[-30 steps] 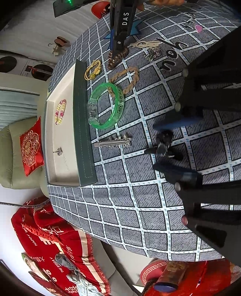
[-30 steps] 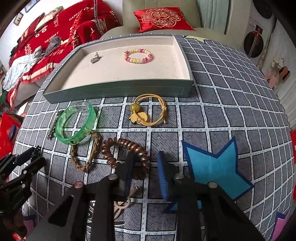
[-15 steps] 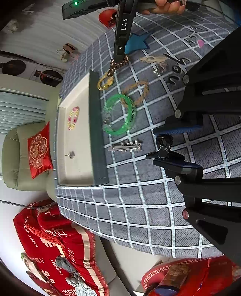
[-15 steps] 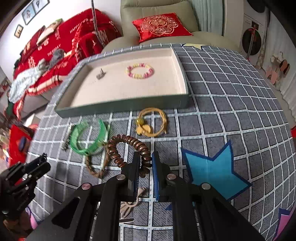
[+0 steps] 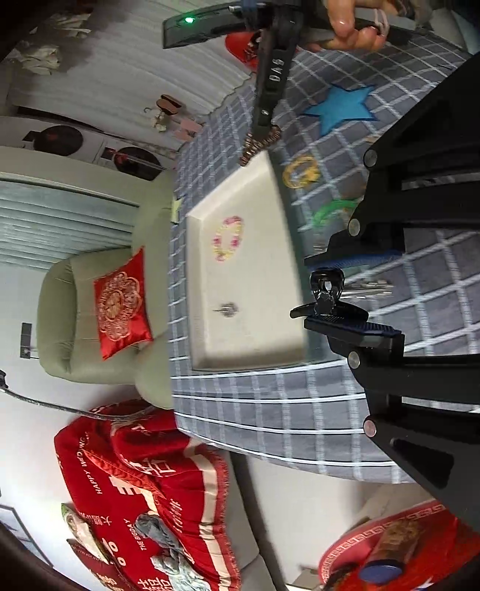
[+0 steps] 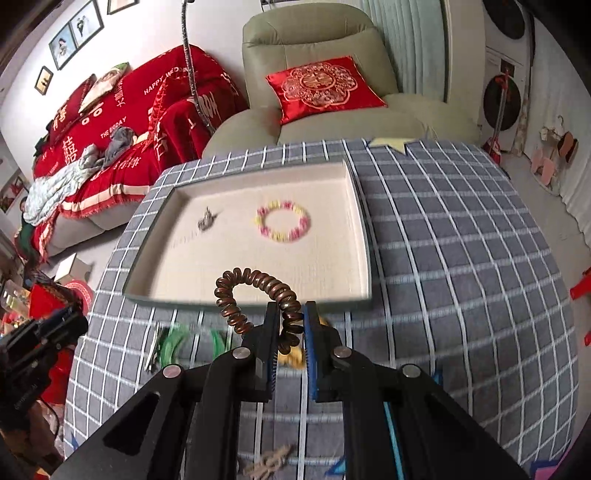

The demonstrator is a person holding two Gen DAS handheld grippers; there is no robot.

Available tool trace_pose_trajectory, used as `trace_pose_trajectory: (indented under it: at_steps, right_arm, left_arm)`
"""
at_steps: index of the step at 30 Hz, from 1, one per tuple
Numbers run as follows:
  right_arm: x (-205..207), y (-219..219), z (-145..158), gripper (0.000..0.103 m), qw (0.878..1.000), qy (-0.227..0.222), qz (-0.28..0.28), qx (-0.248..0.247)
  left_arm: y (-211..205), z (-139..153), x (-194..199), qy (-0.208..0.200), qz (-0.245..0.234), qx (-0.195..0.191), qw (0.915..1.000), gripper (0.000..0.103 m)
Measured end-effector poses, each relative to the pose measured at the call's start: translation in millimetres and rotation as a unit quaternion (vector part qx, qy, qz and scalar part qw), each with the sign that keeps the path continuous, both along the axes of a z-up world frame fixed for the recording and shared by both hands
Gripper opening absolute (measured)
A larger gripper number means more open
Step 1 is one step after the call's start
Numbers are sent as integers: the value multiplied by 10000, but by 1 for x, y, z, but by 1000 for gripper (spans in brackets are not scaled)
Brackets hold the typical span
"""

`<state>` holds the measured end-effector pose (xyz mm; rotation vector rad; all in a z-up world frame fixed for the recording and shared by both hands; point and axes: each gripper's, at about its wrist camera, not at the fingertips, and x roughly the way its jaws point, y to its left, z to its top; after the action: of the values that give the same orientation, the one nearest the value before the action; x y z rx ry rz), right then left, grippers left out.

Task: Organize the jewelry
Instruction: 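Lower the clip and coiled tie into the tray and open both tools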

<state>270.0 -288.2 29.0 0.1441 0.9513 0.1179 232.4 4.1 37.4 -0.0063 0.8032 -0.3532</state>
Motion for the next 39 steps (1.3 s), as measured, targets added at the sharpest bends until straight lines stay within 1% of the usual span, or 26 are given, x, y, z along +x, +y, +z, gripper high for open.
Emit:
trace_pose_trajectory:
  at_steps: [5, 9, 12, 16, 19, 24, 28, 31, 35, 37, 39]
  right_arm:
    - [34, 3, 1, 14, 10000, 29, 4, -9]
    - [57, 2, -4, 14, 10000, 37, -54, 36]
    - [73, 2, -11, 14, 9999, 68, -86, 7]
    - [93, 1, -22, 14, 9998, 139, -163, 59]
    - [108, 3, -31, 14, 9997, 176, -174, -28]
    - [125, 1, -47, 14, 9992, 287, -276, 21]
    - [132, 3, -59, 14, 9989, 354, -299, -39]
    - [134, 3, -64, 14, 9987, 398, -314, -57]
    - [137, 7, -68, 14, 9986, 399, -268, -202]
    - [139, 7, -71, 14, 9985, 455, -248, -178]
    - [138, 7, -72, 15, 9986, 421, -261, -171]
  left_arm:
    - [-8, 9, 39, 36, 39, -193, 9998, 41]
    - [-17, 6, 74, 72, 109, -132, 9998, 41]
    - [-27, -4, 99, 149, 133, 57, 9998, 41]
    - [-34, -24, 128, 388, 217, 68, 9990, 41]
    - [-39, -41, 146, 532, 296, 205, 9979, 41]
    - [-46, -62, 164, 781, 399, 275, 9958, 41]
    - [-55, -71, 168, 754, 370, 566, 9949, 41]
    - [-57, -76, 171, 797, 357, 632, 9942, 41]
    - [-59, -82, 171, 812, 375, 709, 9935, 41]
    - [-60, -87, 172, 900, 401, 766, 9922, 41]
    - [-61, -90, 172, 883, 406, 819, 9919, 41]
